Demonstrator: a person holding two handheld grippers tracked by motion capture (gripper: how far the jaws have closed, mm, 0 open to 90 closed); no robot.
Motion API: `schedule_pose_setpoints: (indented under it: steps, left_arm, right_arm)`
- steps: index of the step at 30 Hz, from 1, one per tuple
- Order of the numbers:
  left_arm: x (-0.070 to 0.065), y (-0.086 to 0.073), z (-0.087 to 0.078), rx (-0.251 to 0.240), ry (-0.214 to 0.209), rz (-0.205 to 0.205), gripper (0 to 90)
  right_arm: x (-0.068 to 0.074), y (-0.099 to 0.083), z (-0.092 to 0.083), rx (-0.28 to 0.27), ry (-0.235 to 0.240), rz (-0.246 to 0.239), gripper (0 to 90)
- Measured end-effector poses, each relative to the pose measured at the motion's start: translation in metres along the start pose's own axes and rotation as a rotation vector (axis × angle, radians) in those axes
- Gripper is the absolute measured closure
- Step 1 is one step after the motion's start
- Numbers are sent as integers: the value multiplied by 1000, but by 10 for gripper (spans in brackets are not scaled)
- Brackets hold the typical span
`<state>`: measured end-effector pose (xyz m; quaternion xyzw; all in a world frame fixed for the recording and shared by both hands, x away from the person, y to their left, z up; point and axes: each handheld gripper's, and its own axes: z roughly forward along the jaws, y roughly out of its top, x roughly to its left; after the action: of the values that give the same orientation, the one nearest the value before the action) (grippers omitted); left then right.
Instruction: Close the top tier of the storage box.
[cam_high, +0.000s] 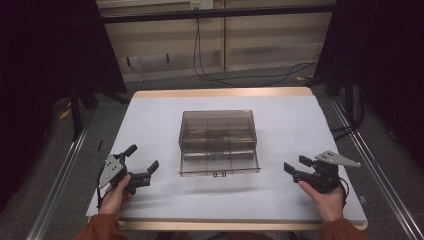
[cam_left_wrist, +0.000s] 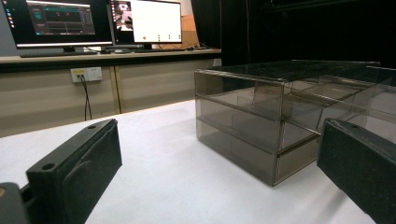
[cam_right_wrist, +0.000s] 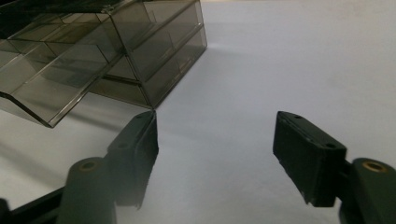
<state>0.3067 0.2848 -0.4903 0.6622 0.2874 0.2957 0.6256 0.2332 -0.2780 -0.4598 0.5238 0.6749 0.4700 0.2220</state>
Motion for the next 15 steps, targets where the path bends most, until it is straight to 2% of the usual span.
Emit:
schedule_pose_setpoints:
  steps: [5, 7, 9, 12, 14, 15]
  left_arm:
    - [-1, 0, 1, -8, 2, -17, 0]
    - [-1, 0, 0, -7, 1, -8, 0]
    - [-1, 0, 0, -8, 1, -16, 0]
    - [0, 0, 0, -4, 4, -5, 0]
    - [-1, 0, 0, -6, 1, -15, 0]
    - [0, 0, 0, -2, 2, -4, 0]
  right_arm:
    - [5, -1, -1, 14, 50, 1, 370]
    - [7, -1, -1, 19, 69, -11, 395]
    - [14, -1, -2, 30, 100, -28, 478]
    - [21, 0, -4, 26, 138, -37, 542]
    - [23, 0, -4, 25, 145, -42, 548]
    - [25, -1, -4, 31, 154, -38, 572]
